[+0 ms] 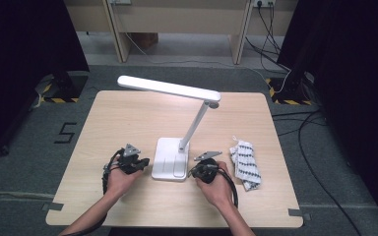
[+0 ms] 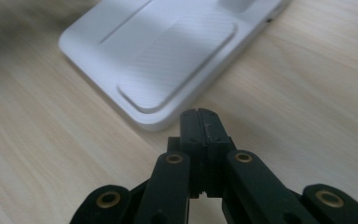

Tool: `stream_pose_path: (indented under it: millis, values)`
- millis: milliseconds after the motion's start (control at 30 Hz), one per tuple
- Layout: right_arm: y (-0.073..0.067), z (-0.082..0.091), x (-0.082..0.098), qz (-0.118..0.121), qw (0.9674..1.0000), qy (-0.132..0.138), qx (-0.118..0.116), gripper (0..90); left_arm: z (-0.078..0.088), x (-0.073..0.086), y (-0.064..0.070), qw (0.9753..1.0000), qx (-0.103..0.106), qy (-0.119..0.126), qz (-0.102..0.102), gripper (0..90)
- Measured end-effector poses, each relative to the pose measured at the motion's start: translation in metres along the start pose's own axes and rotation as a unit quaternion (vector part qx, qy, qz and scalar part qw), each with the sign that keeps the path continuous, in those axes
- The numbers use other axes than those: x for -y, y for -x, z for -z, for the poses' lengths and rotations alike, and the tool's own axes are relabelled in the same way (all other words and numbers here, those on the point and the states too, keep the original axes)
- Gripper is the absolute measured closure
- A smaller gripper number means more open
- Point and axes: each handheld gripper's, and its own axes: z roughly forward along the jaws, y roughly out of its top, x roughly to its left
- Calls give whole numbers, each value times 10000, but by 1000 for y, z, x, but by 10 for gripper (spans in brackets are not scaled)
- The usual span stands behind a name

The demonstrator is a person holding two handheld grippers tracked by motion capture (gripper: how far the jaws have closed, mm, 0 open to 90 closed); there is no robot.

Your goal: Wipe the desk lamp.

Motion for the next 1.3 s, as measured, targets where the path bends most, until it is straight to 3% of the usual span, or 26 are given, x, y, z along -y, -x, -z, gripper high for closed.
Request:
stream_pose_path:
  millis: [200,700,1300]
  values:
    - [-15,-10,-3,158,9996,-188,-145,900,-3,2,3,9999,73,-107,28,896]
    - [-26,-10,1,337,9988,-303,-198,895,-5,5,8,9996,155,-213,-26,896]
    - [-27,-16,5,342,9985,-410,-152,890,-4,7,14,9994,194,-240,-159,897]
